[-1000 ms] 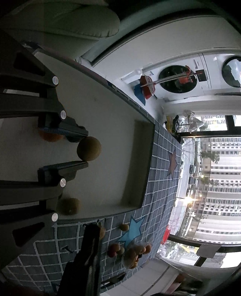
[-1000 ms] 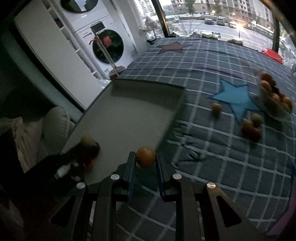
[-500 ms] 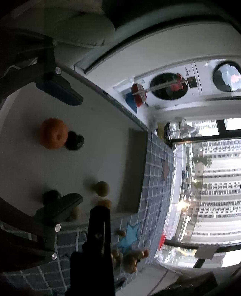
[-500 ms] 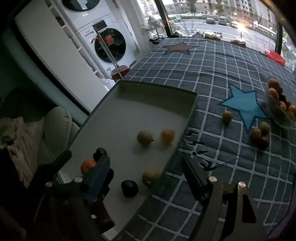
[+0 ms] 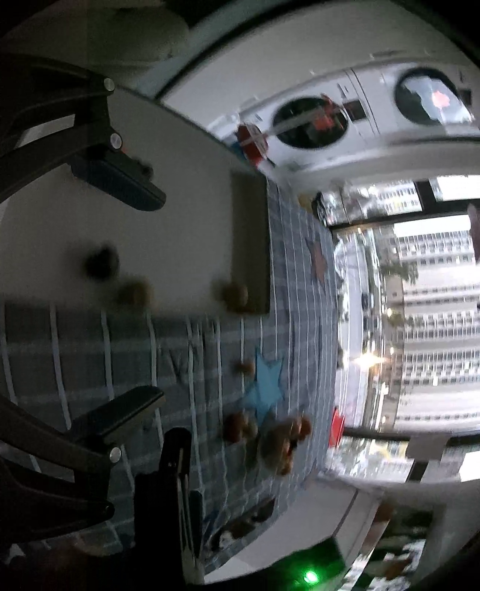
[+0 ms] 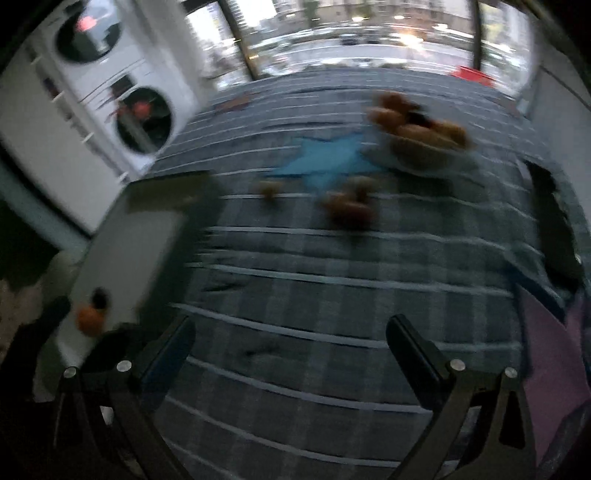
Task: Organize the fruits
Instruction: 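Move both tools back over the loose fruits on the cloth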
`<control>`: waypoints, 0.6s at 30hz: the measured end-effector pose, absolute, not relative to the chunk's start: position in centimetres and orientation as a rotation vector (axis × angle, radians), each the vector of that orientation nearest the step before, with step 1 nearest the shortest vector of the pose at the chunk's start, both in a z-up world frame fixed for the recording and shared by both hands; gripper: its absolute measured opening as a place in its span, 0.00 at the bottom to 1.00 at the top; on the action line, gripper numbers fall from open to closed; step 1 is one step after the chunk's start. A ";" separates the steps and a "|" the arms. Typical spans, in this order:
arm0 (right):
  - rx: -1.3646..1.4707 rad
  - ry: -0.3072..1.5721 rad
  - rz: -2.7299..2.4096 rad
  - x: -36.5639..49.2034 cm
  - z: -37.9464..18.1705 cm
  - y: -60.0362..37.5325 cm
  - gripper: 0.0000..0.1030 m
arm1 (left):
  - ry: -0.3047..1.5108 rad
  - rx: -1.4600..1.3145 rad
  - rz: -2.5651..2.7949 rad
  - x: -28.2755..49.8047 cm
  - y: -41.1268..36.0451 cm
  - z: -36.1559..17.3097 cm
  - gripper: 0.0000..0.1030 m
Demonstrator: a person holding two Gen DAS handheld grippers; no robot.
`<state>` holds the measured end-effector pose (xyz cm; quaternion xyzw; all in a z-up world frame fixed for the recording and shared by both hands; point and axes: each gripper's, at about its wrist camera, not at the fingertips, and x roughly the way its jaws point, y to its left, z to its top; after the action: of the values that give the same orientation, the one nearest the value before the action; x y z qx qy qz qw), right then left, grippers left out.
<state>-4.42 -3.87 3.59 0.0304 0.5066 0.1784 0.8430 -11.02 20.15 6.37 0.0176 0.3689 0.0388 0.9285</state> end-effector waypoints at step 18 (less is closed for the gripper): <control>0.299 0.903 0.245 -6.0 1.1 -17.9 1.00 | 0.904 -0.056 -0.070 -8.7 13.4 0.9 0.94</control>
<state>-6.03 -17.90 1.06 0.1434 0.4336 0.1176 0.8818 -8.65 13.39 0.94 -0.0271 0.4366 -0.0338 0.8986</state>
